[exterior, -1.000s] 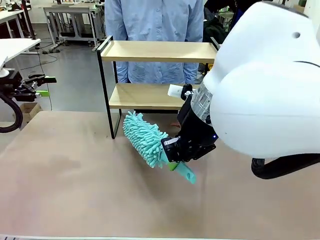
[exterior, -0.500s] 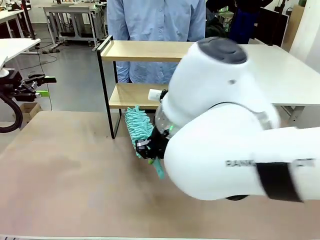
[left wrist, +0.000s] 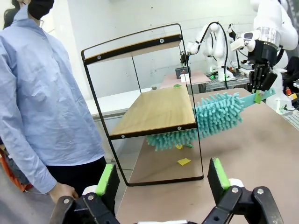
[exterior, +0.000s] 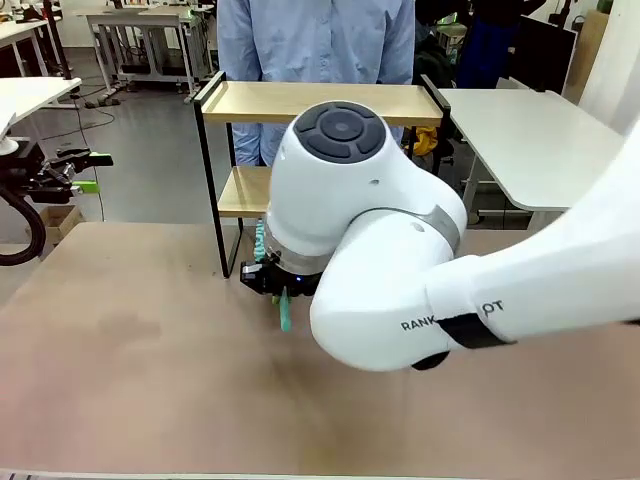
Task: Clean the shelf.
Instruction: Clean the specific section of the Shelf indicated by the human with the Duster.
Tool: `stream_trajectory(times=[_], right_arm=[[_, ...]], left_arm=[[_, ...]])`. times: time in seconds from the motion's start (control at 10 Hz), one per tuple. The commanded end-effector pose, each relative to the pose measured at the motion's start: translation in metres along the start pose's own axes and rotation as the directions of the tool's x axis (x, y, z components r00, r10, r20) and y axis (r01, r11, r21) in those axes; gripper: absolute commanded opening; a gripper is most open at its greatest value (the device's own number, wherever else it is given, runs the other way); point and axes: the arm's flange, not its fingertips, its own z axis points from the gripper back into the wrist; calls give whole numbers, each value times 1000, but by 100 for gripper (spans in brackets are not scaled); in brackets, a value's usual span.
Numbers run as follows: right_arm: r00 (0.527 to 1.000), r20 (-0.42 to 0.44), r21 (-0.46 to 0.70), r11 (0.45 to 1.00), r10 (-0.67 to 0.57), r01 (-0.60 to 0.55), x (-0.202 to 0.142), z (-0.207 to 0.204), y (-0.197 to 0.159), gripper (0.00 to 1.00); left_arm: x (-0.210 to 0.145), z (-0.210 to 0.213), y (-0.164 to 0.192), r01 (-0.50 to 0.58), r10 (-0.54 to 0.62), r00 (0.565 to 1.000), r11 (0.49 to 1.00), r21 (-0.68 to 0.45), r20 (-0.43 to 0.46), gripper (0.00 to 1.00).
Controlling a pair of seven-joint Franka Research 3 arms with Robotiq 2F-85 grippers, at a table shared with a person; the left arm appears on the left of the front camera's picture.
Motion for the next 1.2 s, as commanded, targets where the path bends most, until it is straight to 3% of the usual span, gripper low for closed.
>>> stream_trajectory(times=[0.0,0.7,1.1], right_arm=[[1000,18,-8,1000,-14,14,22,-52,54,13],[998,-62,32,999,-28,30,32,-118,73,13],[998,-59,13,999,-29,30,27,-109,58,13]], left_arm=[[3,-1,-2,14,-14,1000,1000,-6,-3,100],[3,-1,-2,14,-14,1000,1000,-6,-3,100],[3,-1,-2,14,-14,1000,1000,-6,-3,100]])
